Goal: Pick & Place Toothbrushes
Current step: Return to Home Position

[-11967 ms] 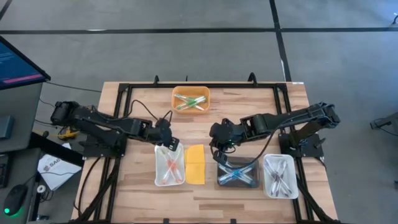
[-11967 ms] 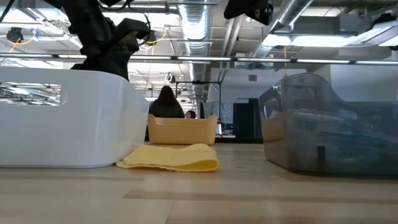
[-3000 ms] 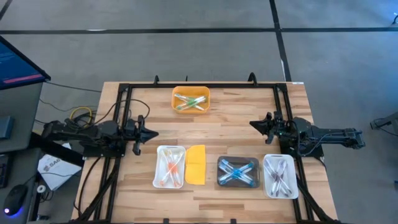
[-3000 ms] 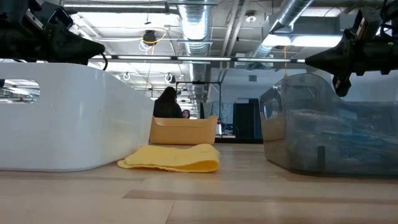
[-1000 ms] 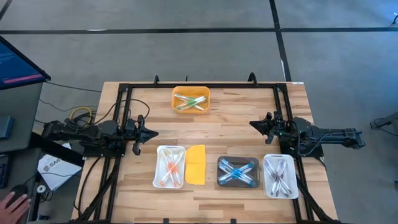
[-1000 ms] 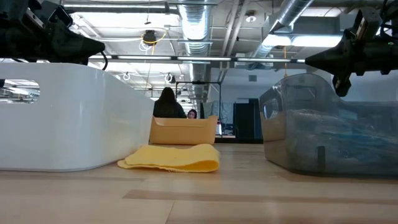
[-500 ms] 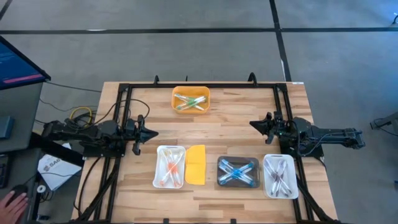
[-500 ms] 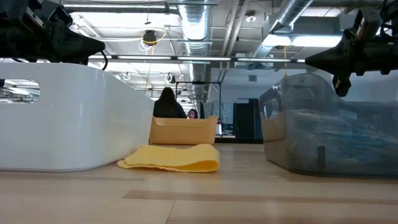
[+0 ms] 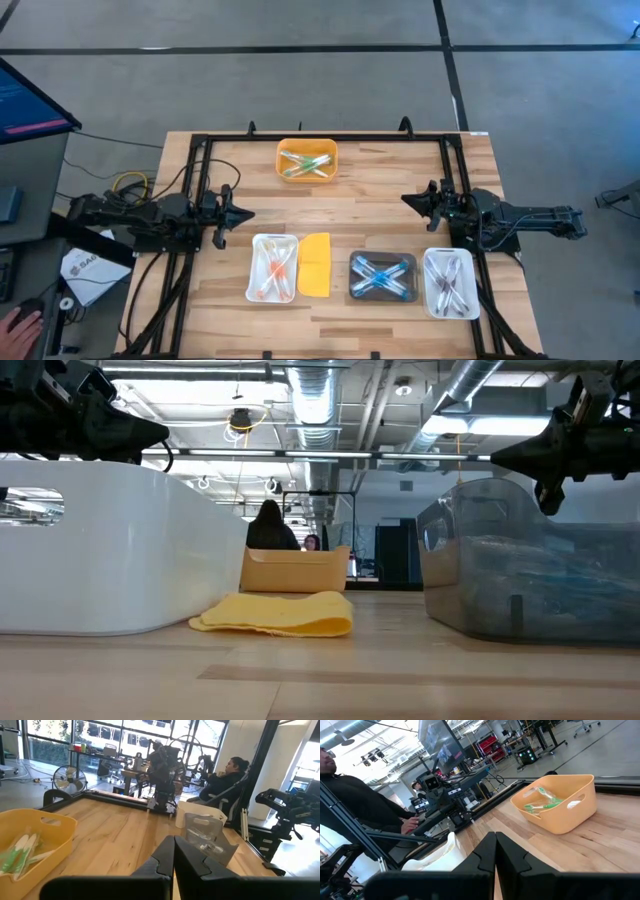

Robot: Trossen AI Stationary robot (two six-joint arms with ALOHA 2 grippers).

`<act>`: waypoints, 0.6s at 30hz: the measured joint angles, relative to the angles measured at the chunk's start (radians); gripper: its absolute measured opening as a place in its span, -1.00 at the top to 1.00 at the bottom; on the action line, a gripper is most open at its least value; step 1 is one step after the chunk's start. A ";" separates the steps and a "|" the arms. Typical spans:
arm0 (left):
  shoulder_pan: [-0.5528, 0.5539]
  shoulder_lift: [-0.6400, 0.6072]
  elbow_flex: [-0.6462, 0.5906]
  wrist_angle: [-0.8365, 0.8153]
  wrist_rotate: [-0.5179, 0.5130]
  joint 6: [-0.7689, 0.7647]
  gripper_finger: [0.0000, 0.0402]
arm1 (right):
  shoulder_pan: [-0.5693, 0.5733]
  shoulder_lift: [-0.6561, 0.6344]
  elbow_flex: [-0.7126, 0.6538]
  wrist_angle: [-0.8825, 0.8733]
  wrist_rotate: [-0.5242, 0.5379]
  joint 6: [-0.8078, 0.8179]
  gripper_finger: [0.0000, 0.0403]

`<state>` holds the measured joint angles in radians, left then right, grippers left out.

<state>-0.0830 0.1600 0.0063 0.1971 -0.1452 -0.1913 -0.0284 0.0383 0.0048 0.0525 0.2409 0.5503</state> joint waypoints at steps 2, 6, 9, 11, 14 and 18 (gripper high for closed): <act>0.000 0.000 0.000 0.000 0.000 0.000 1.00 | 0.000 0.000 0.000 0.000 0.000 0.000 1.00; 0.000 0.000 0.000 0.001 0.000 0.000 1.00 | 0.000 0.000 0.000 0.000 0.000 0.000 1.00; 0.000 0.000 0.000 0.002 0.000 0.000 1.00 | 0.000 0.000 0.000 0.000 0.000 0.000 1.00; 0.000 0.000 0.000 0.003 0.000 0.000 1.00 | 0.000 0.000 0.000 0.000 0.000 0.000 1.00; 0.000 0.000 0.000 0.005 0.000 0.000 1.00 | 0.000 0.000 0.000 0.000 0.000 0.000 1.00; 0.000 0.000 0.000 0.006 0.000 0.000 1.00 | 0.000 0.000 0.000 0.000 0.000 0.000 1.00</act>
<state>-0.0829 0.1600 0.0063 0.2031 -0.1452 -0.1913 -0.0281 0.0383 0.0048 0.0525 0.2409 0.5506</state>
